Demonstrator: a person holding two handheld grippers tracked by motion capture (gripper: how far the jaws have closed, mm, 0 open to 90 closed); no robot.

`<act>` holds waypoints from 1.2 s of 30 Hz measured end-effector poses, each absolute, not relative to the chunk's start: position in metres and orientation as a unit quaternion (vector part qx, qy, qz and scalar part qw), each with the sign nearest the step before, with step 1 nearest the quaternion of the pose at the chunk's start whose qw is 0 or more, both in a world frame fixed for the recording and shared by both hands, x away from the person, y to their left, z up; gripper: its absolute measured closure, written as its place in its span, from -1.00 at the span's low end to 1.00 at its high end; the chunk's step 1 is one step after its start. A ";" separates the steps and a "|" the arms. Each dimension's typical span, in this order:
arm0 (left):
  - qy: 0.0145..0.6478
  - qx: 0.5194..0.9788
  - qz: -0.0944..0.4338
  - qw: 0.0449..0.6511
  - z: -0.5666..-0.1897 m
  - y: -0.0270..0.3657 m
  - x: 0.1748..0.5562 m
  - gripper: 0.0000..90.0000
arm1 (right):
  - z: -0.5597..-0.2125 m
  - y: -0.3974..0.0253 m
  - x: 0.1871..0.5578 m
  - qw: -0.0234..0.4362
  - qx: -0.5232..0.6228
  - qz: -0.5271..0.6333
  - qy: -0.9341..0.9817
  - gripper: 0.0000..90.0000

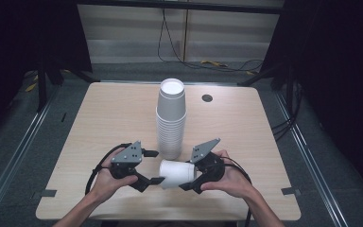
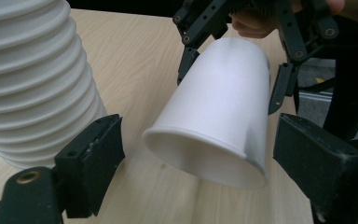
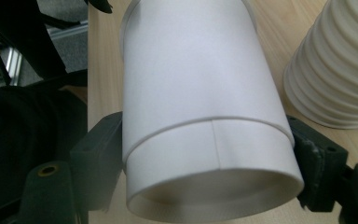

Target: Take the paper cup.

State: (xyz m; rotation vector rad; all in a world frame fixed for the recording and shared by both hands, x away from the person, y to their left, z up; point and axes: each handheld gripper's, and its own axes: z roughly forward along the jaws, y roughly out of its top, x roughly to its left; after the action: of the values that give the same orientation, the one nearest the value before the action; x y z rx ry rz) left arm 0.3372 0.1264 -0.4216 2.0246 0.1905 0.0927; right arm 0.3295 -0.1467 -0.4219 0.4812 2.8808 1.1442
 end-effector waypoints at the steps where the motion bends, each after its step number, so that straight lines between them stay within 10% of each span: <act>1: 0.080 0.846 0.040 0.526 -0.422 0.126 0.337 -0.65 | -0.422 -0.148 0.329 0.003 0.154 0.369 0.917 -0.50; 36: 0.109 0.795 0.050 0.595 -0.411 0.139 0.336 -0.65 | -0.426 -0.173 0.339 -0.027 0.215 0.533 0.818 -0.51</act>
State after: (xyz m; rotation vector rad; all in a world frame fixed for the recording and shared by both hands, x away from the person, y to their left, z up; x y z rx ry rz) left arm 0.3361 0.1393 -0.4105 1.8464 0.2521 0.1171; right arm 0.3386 -0.1733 -0.4261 0.6884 2.6153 1.7031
